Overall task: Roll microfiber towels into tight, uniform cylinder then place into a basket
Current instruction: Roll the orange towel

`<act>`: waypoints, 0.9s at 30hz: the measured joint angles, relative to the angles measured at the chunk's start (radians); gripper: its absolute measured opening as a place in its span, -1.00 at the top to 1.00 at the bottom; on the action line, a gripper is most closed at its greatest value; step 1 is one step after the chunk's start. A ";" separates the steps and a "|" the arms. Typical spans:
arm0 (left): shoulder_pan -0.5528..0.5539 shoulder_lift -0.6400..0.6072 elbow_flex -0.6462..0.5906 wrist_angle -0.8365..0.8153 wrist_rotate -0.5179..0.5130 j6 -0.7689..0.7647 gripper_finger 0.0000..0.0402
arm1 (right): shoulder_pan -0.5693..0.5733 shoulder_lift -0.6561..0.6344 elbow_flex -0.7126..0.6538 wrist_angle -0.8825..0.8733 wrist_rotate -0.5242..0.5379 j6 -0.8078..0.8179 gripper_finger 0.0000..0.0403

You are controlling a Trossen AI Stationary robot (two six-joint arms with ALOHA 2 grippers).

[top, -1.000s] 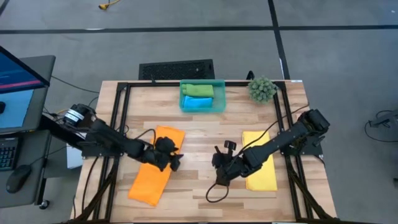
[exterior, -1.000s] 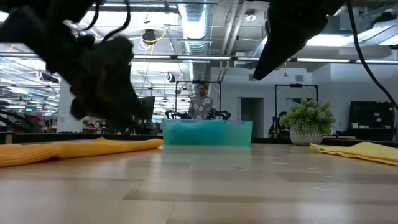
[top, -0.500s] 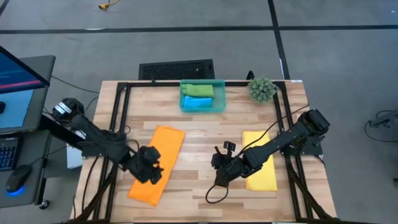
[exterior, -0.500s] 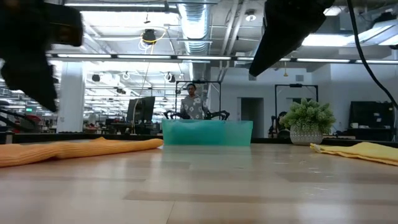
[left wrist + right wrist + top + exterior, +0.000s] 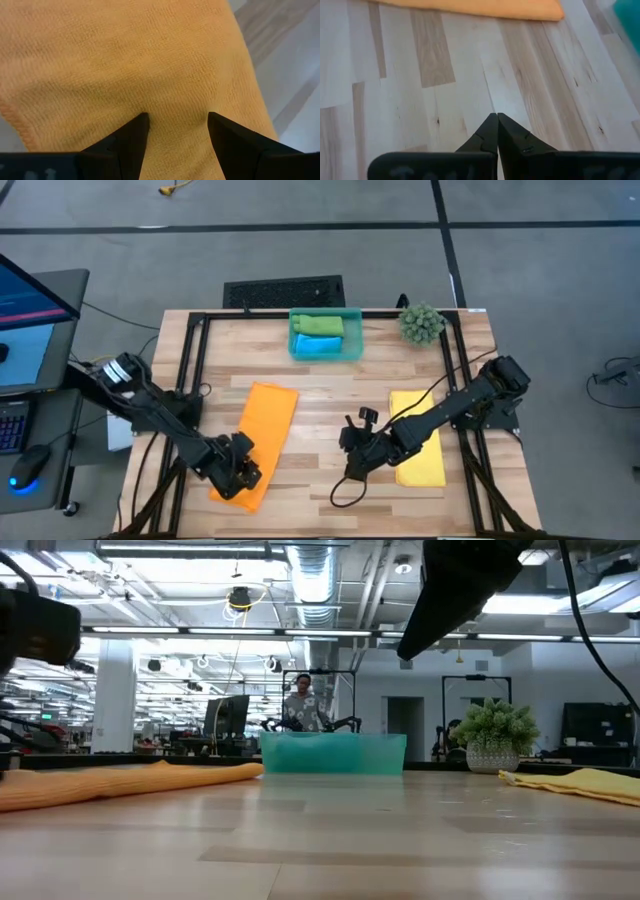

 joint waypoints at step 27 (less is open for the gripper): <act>0.168 -0.028 0.088 0.242 -0.066 0.694 -0.02 | -0.009 0.000 0.000 0.069 -0.055 -0.078 0.82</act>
